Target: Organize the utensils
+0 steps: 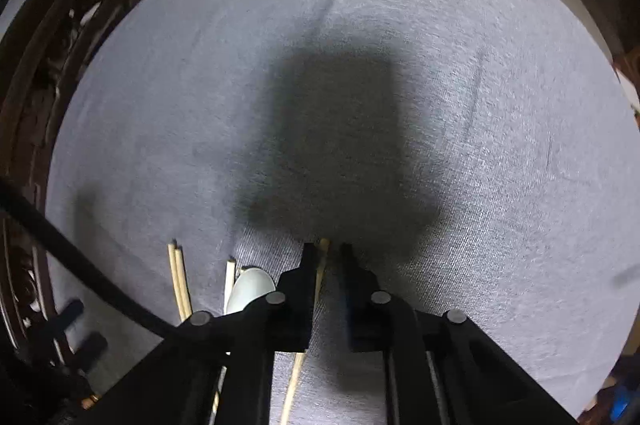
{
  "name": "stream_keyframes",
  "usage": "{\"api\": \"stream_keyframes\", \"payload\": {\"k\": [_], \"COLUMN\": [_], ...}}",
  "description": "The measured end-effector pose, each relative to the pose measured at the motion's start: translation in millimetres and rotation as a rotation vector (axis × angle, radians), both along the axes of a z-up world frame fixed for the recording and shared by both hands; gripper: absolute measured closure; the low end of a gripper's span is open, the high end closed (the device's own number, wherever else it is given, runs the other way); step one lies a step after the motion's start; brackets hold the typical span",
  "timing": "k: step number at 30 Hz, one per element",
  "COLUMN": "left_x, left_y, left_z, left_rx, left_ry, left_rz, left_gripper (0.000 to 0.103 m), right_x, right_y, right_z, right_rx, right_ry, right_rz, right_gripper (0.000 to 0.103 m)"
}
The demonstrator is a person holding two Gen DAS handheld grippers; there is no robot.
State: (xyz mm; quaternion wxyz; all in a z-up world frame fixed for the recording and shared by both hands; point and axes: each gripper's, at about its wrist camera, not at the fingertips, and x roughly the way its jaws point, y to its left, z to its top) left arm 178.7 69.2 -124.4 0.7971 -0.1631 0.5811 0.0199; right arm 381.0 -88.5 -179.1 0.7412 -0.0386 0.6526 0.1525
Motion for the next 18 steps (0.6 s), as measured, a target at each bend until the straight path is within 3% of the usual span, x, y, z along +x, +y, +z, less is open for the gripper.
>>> {"api": "stream_keyframes", "payload": {"k": [8, 13, 15, 18], "left_x": [56, 88, 94, 99], "left_y": [-31, -40, -41, -43], "left_z": [1, -11, -18, -29], "left_rx": [-0.021, -0.06, -0.039, -0.017], "left_ry": [0.091, 0.173, 0.202, 0.24], "left_rz": [-0.045, -0.018, -0.001, 0.01], "left_gripper": [0.032, 0.035, 0.04, 0.04], "right_x": [-19, -30, -30, -33], "right_y": [-36, -65, -72, -83], "right_z": [-1, -7, -10, -9], "right_rx": [0.095, 0.167, 0.185, 0.203], "right_ry": [-0.03, -0.029, -0.03, -0.031], "right_rz": [-0.024, -0.051, -0.057, -0.055], "right_gripper": [0.099, 0.099, 0.099, 0.099]}}
